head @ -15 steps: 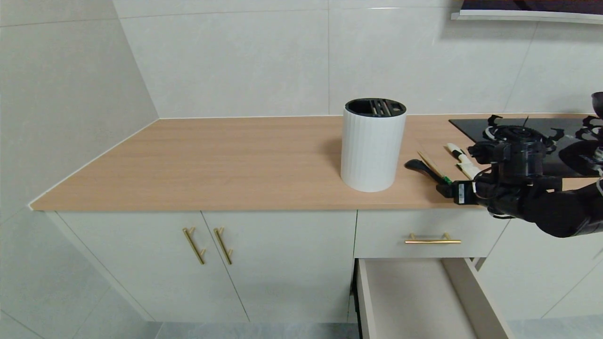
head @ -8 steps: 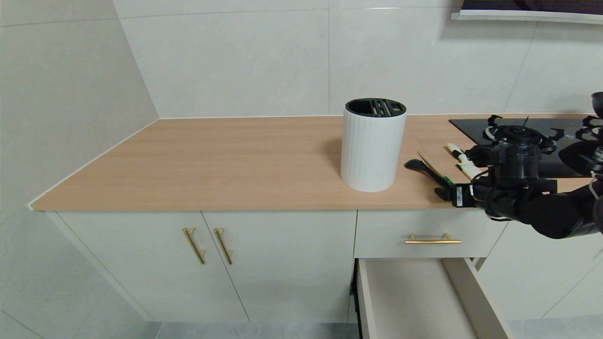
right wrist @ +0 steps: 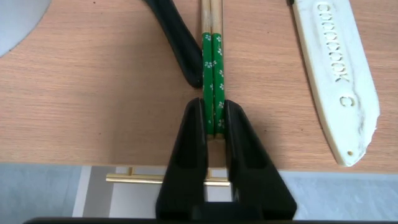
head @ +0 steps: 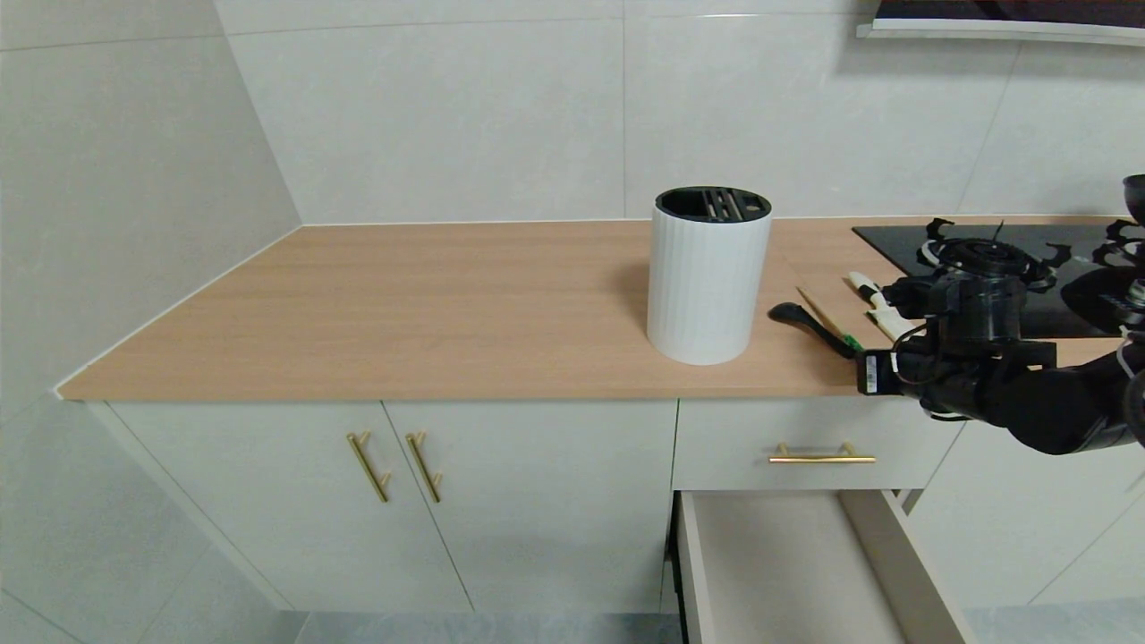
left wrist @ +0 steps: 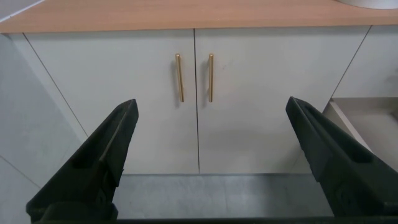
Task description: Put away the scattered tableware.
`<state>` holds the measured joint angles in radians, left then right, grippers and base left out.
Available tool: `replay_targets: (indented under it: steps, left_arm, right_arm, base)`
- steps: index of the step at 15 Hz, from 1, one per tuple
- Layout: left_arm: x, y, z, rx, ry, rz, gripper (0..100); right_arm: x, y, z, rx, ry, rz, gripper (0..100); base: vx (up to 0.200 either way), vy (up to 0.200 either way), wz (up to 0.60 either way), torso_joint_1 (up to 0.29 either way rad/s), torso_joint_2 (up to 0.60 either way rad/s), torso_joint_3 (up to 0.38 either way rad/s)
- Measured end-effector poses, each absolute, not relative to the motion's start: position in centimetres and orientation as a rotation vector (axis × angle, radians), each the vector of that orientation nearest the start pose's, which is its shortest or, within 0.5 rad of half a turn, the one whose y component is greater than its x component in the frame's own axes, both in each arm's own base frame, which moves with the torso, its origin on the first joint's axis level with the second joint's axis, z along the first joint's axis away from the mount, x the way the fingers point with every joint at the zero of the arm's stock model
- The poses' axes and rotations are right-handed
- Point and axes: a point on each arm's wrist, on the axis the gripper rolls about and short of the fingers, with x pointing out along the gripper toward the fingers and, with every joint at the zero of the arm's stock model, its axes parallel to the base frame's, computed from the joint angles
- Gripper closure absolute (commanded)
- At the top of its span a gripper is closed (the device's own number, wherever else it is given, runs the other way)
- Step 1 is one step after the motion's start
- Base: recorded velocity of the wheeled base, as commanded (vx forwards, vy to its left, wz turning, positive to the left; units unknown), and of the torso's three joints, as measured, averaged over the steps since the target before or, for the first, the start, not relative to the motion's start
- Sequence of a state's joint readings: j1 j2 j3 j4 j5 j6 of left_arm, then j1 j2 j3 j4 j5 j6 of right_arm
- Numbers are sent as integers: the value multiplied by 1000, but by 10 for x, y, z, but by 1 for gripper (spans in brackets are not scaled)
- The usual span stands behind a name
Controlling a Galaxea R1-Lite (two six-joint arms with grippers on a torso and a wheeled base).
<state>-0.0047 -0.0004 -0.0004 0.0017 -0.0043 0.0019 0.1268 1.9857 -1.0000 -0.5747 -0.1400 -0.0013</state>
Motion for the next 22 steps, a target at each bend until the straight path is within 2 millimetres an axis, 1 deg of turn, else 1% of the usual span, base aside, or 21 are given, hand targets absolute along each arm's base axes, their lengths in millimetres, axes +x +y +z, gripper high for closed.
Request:
replay_targets:
  steps: [6,9,11,14,17,22]
  left_arm:
    - [-23,0,75,3,1,-9,0]
    - [-23,0,75,2,1,-9,0]
    - [-23,0,75,2,1,-9,0]
    - [-23,0,75,3,1,-9,0]
    - [-23,0,75,2,1,-9,0]
    - [-23,0,75,2,1,-9,0]
  right_arm:
    - [368,44,136,-53,394,-14,100]
    - [360,42,143,-21,382,-23,100]
    - [349,40,152,-7,366,-26,100]
    - [318,33,169,-2,374,-34,100]
    - [277,28,185,-5,435,-26,100]
    - [216,26,197,-27,543,168,100]
  base:
    - [0,0,0,0,0,0]
    - [0,0,0,0,0,0]
    - [0,0,0,0,0,0]
    - [0,0,0,0,0,0]
    - [0,0,0,0,0,0]
    - [0,0,0,0,0,0]
